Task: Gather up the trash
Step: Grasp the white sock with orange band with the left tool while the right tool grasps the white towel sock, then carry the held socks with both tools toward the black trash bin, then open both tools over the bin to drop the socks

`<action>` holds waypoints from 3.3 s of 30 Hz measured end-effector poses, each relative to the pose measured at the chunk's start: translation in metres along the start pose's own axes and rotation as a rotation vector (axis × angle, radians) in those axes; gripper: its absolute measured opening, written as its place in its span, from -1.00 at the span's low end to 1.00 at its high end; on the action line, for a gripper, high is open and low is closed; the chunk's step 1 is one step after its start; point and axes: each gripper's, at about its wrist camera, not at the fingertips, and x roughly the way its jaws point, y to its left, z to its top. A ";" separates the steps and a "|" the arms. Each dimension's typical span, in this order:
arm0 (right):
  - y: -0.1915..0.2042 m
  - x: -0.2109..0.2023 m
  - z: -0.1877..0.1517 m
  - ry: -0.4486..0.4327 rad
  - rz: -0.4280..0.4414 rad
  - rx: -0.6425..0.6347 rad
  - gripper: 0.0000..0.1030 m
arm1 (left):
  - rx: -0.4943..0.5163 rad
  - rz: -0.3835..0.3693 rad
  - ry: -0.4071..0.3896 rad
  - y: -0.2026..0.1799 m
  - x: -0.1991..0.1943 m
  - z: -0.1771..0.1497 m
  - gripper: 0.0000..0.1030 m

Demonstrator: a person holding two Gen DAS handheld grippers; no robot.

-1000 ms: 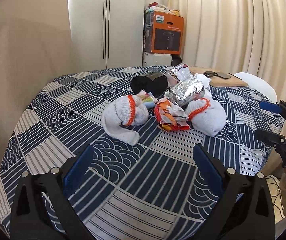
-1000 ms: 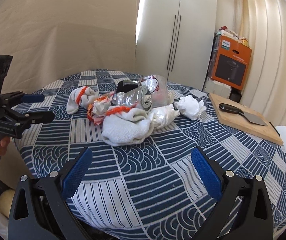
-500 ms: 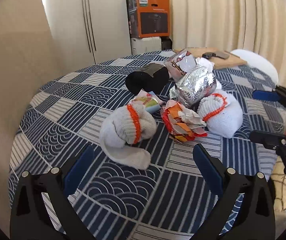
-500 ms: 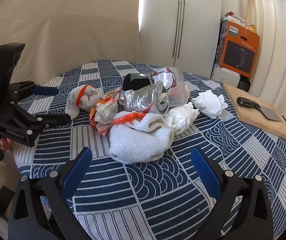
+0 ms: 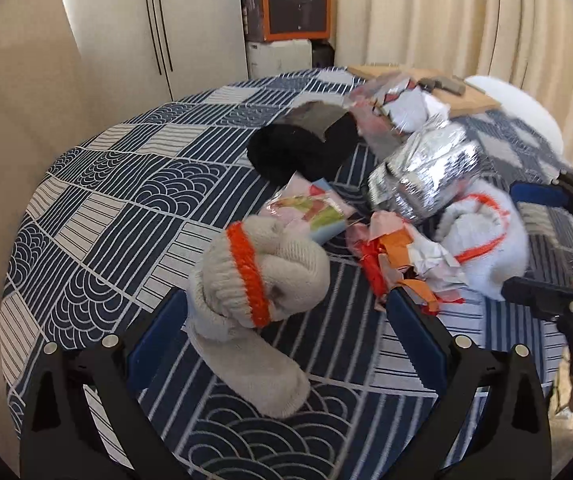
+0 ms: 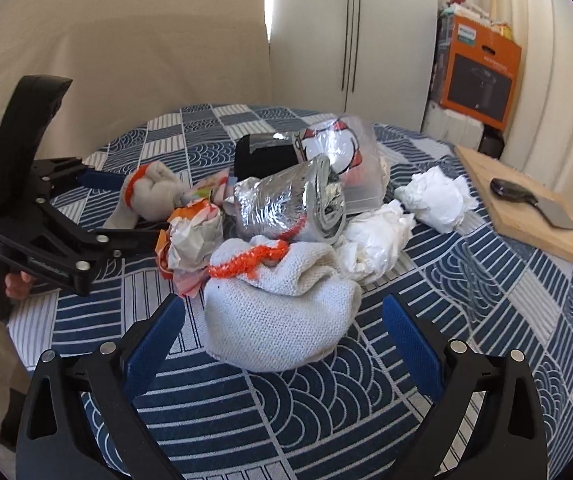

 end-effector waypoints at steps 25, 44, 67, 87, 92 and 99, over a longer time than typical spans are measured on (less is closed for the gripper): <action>-0.040 -0.046 -0.025 -0.034 0.043 0.008 -0.34 | -0.008 0.111 -0.027 -0.002 -0.028 -0.007 0.15; -0.054 -0.100 -0.057 -0.099 0.098 -0.017 -0.34 | -0.043 0.159 -0.068 -0.038 -0.062 -0.028 0.15; -0.012 -0.156 -0.125 -0.111 0.188 -0.220 -0.34 | 0.080 0.162 -0.228 -0.148 -0.144 -0.079 0.16; 0.013 -0.132 -0.184 0.079 0.284 -0.281 -0.34 | 0.119 -0.020 -0.011 -0.200 -0.082 -0.143 0.16; 0.014 -0.117 -0.192 0.113 0.288 -0.284 -0.15 | 0.104 -0.029 0.008 -0.201 -0.074 -0.149 0.51; 0.004 -0.123 -0.195 0.067 0.249 -0.275 0.68 | 0.123 -0.035 -0.050 -0.202 -0.085 -0.150 0.89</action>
